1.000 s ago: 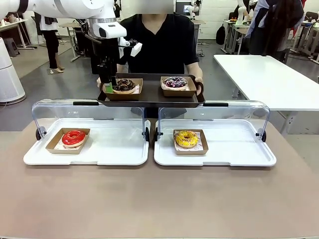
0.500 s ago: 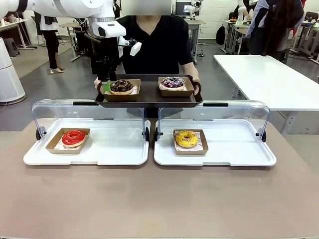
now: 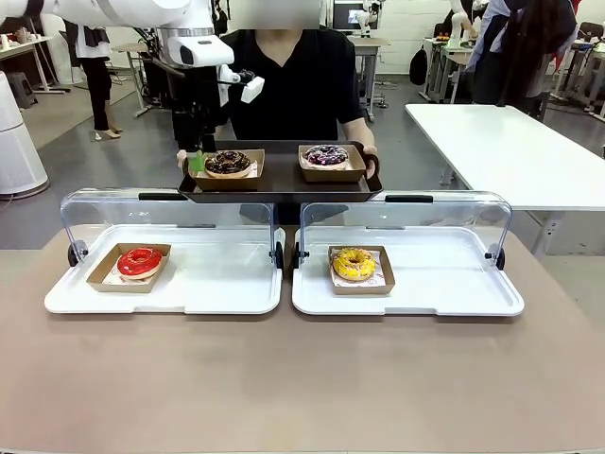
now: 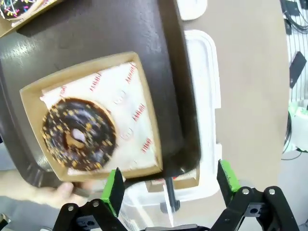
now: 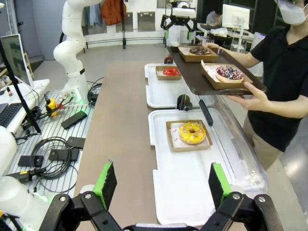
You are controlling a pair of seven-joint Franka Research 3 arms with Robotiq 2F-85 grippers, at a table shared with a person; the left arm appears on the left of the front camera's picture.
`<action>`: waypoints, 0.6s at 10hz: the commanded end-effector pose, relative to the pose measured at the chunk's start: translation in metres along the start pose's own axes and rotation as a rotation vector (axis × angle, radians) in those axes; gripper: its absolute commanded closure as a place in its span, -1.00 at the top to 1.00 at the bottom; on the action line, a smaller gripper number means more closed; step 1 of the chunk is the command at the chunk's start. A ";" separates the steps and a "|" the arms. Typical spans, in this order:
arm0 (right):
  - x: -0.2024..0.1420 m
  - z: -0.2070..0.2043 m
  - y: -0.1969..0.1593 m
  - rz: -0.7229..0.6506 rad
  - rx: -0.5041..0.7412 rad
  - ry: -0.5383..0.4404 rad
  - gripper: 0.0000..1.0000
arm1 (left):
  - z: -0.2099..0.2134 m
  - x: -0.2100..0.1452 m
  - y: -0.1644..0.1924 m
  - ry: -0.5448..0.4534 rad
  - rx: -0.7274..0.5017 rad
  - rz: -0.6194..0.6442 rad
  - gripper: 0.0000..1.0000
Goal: Provide the desired donut to the person.
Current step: Place the picked Paper togo box onto the Handle tray extended by the person.
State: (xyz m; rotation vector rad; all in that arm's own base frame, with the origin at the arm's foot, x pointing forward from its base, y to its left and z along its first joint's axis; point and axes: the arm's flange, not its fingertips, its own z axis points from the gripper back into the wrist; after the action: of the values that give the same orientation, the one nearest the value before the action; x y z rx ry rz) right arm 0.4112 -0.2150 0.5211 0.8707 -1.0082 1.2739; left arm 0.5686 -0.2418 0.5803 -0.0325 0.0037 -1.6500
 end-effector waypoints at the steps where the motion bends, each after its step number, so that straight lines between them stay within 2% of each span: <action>1: 0.000 0.000 0.000 0.002 0.002 -0.006 1.00 | 0.009 -0.054 -0.065 -0.031 0.040 -0.048 1.00; 6: 0.000 0.000 0.000 0.002 0.002 -0.006 1.00 | -0.007 -0.143 -0.150 -0.125 0.105 0.013 1.00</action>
State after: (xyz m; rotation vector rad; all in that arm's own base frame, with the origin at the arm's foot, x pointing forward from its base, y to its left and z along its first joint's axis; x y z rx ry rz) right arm 0.4109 -0.2155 0.5209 0.8704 -1.0083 1.2725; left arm 0.4452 -0.0917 0.5868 -0.0521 -0.1202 -1.6193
